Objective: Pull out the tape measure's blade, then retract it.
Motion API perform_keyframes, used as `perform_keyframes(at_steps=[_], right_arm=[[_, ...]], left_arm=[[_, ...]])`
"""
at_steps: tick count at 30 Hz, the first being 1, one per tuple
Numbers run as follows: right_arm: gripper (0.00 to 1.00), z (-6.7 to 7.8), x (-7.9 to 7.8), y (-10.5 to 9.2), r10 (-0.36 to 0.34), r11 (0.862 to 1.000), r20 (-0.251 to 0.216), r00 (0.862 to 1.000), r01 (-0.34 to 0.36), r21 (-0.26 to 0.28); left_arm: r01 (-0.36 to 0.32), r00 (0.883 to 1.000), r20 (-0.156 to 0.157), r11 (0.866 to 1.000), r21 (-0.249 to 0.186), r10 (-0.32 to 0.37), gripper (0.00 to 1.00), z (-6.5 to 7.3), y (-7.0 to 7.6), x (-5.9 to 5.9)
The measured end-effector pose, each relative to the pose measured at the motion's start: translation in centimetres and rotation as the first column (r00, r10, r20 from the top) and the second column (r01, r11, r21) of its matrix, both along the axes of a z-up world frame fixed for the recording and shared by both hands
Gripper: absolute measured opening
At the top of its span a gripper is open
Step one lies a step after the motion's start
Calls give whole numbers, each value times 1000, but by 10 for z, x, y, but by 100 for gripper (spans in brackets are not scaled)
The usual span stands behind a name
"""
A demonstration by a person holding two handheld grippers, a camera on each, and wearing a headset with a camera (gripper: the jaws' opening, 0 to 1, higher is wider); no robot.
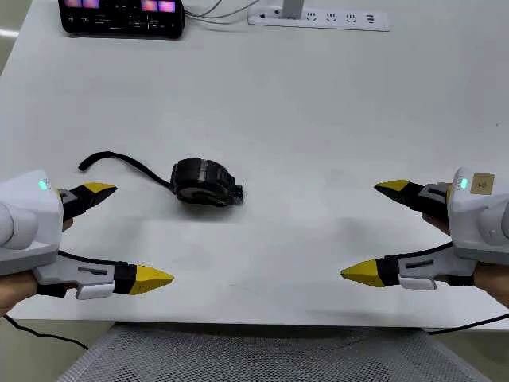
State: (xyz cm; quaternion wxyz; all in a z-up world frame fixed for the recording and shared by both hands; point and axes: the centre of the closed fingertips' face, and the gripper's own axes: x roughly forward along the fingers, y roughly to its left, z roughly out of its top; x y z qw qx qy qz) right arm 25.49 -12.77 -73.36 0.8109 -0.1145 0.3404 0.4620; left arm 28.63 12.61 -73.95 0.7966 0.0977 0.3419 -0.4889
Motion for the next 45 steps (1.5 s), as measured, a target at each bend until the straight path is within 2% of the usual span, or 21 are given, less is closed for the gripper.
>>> perform_keyframes(at_steps=[17, 21, 25, 29, 45], right_arm=[[85, 1, 1, 1, 2, 1000, 3, 1000, -2, -3], [85, 2, 2, 1, 0, 1000, 5, 1000, 0, 3], [83, 2, 4, 0, 0, 1000, 8, 1000, 0, 7], [84, 2, 7, 1, 0, 1000, 21, 1000, 0, 9], [82, 0, 14, 6, 26, 1000, 17, 1000, -26, 12]], left_arm=[[-1, 1000, -1, 1000, 0, 1, 99, 2, 0, 0], [-2, 1000, 11, 1000, -8, 2, 99, 4, -1, 2], [4, 1000, 9, 1000, -9, -4, 98, 3, -2, 2], [9, 1000, -6, 1000, -12, -9, 94, 3, -3, 2], [67, 998, 13, 998, 6, -67, 93, 2, -9, 16]])
